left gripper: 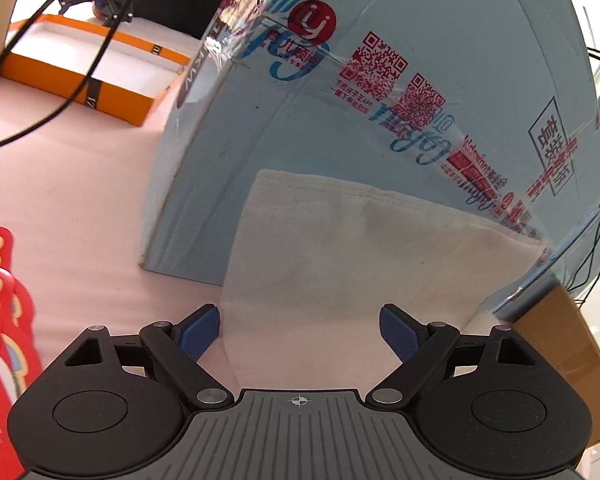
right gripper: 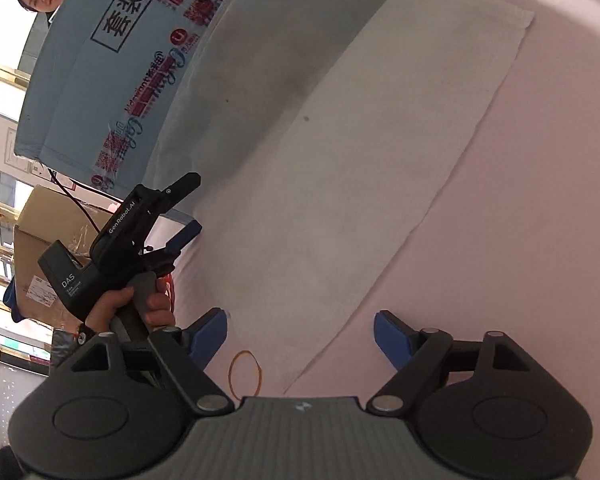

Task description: Fold shopping bag

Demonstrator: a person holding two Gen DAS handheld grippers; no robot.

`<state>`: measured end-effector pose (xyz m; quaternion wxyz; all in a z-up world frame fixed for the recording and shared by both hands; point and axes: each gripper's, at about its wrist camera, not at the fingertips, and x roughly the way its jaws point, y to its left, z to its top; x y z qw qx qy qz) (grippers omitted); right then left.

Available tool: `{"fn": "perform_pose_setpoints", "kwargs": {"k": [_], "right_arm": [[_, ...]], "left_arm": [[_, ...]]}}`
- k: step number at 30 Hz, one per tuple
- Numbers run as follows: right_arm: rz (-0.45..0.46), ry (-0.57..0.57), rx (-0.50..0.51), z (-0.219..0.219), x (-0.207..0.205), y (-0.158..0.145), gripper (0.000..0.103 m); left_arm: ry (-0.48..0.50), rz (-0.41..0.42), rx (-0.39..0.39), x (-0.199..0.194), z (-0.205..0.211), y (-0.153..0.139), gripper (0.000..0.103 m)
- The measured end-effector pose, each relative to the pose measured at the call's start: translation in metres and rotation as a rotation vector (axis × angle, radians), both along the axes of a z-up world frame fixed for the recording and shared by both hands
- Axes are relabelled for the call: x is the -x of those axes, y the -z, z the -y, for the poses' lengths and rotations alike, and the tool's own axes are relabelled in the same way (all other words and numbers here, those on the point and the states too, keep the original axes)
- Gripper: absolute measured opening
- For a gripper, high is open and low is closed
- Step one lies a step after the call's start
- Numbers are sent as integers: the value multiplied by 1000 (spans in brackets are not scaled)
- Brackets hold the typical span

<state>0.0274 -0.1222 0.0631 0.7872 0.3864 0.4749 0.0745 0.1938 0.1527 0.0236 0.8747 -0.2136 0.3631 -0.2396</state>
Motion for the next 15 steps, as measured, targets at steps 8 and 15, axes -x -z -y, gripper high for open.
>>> {"fn": "perform_pose_setpoints", "kwargs": {"k": [8,15], "right_arm": [[5,-67,26,-38,-11,-3,101],[0,-60,21,-50,-5,-2,97]], "left_arm": [[-7,-8,50,1,2,3,89],[-41,6,9,12,13,1,57]]}}
